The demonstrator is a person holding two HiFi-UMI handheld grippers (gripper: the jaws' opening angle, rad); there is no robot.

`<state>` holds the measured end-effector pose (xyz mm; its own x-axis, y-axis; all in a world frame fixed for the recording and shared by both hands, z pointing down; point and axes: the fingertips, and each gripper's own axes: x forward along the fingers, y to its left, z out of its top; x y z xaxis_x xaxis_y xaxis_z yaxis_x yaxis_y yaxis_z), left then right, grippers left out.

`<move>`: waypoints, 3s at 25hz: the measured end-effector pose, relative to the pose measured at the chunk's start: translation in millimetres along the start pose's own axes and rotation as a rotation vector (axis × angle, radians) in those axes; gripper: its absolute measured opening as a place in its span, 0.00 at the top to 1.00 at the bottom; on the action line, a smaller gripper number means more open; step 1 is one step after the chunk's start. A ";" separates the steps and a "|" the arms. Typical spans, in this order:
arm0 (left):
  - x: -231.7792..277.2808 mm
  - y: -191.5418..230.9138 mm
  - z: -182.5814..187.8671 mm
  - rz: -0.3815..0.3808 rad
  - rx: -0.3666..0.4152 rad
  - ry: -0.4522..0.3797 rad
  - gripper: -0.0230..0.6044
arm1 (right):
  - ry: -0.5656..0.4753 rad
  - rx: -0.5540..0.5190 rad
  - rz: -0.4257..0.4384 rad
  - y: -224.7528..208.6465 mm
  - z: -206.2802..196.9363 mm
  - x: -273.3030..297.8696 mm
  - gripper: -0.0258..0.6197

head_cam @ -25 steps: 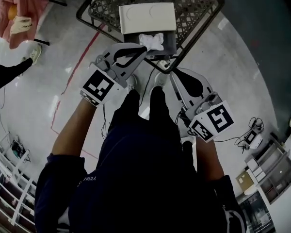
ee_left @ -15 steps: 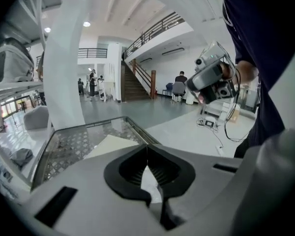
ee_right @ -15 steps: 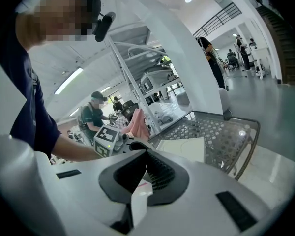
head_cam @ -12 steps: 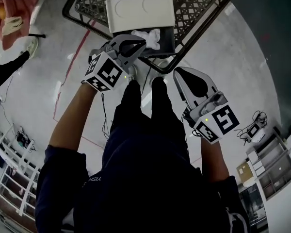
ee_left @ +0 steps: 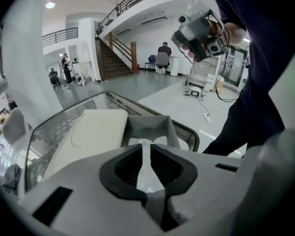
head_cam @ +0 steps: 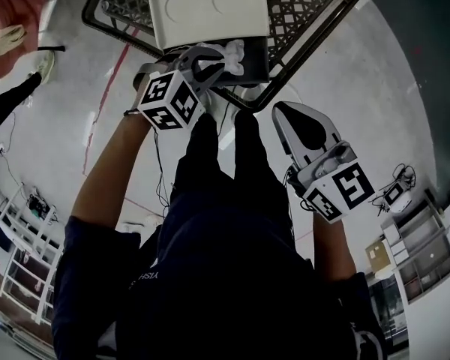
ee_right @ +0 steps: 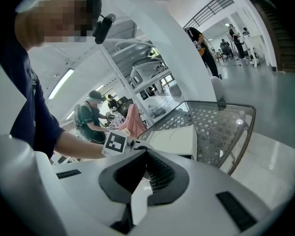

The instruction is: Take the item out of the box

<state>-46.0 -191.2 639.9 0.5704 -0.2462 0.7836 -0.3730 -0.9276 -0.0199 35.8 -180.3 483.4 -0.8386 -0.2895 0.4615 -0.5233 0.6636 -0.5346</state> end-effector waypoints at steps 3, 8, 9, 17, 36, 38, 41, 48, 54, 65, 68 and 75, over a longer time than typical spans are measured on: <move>11.0 -1.5 -6.1 -0.013 0.027 0.044 0.88 | 0.003 0.015 -0.001 -5.5 -3.7 0.5 0.93; 24.6 -1.5 -14.7 -0.021 0.067 0.114 0.86 | 0.007 0.034 -0.001 -10.0 -8.7 0.7 0.93; 27.7 -1.6 -16.7 -0.024 0.076 0.127 0.86 | 0.007 0.037 -0.003 -11.7 -9.5 0.6 0.93; 43.4 -9.1 -31.4 -0.048 0.097 0.210 0.87 | 0.011 0.054 -0.014 -20.9 -14.4 -0.6 0.93; 23.6 -5.3 -14.7 0.036 0.057 0.159 0.95 | -0.004 0.023 -0.003 -5.3 -4.9 -2.0 0.93; 12.6 -4.5 -6.1 0.053 0.051 0.138 0.95 | -0.009 0.012 0.001 0.5 -0.2 -2.8 0.93; -5.6 -1.4 9.5 0.088 0.044 0.101 0.95 | -0.019 -0.009 0.005 9.4 6.0 -4.5 0.93; -56.8 4.6 51.0 0.174 0.015 -0.004 0.95 | -0.053 -0.050 0.021 36.1 24.4 -11.3 0.93; -98.3 6.2 77.7 0.241 -0.015 -0.073 0.95 | -0.097 -0.095 0.025 53.5 46.0 -21.5 0.93; -188.8 9.0 127.9 0.362 -0.099 -0.254 0.95 | -0.176 -0.162 0.016 89.7 84.9 -45.6 0.93; -207.9 12.3 138.1 0.396 -0.116 -0.305 0.95 | -0.196 -0.179 0.013 96.0 94.2 -48.3 0.93; -245.8 9.3 158.3 0.421 -0.156 -0.404 0.95 | -0.239 -0.224 0.010 113.3 114.9 -54.6 0.93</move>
<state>-73.8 -183.8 348.8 0.5722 -0.6986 0.4295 -0.7126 -0.6828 -0.1614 4.8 -168.6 316.3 -0.8691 -0.4183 0.2640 -0.4909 0.7948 -0.3567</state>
